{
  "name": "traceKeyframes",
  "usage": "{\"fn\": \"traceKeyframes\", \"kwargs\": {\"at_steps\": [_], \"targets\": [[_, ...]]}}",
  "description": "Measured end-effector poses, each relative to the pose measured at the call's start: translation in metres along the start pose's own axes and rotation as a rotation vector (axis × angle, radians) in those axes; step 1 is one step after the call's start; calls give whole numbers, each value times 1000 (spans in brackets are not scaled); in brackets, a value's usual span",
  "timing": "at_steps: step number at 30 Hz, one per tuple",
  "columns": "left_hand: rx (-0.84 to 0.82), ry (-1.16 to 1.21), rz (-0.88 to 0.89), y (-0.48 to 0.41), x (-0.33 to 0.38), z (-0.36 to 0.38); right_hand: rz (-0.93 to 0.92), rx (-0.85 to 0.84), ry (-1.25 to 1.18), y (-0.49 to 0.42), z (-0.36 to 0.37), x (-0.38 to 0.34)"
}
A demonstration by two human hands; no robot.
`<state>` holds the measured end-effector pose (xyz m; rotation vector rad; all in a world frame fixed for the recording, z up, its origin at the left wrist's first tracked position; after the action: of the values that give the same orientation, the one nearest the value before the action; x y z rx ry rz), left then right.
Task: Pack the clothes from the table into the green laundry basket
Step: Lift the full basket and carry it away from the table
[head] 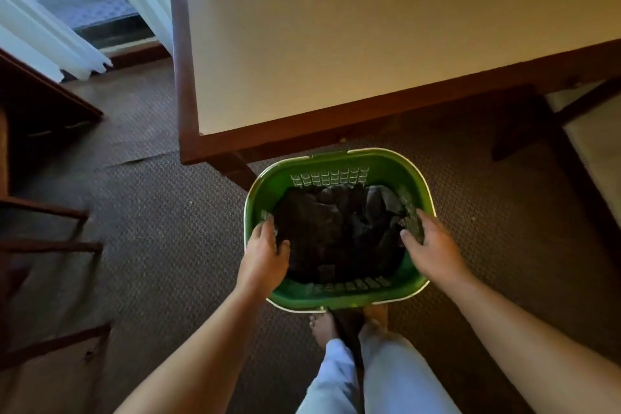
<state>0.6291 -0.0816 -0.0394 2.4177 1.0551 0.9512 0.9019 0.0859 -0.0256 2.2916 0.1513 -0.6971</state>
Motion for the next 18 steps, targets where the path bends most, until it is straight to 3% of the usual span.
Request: {"fn": "traceKeyframes", "kwargs": {"at_steps": [8,12,18], "targets": [[74,256,-393,-89,-76,45,354,77,-174,-111,23,65],[109,291,-489,-102,-91,46,345,99,-91,-123,23,81],[95,669,-644,-65,-91,26,298,105,-82,-92,5,83]]}}
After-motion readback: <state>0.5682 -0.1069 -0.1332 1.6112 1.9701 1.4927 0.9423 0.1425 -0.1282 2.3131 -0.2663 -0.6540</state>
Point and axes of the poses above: each hand's wrist, its own y-axis away from the middle knuckle, its own z-axis out of the palm, x = y × z, the point moved 1 cm from there along -y, towards the middle knuckle, and after that the axes turned 5 degrees about -x, right-handed, at the moved point
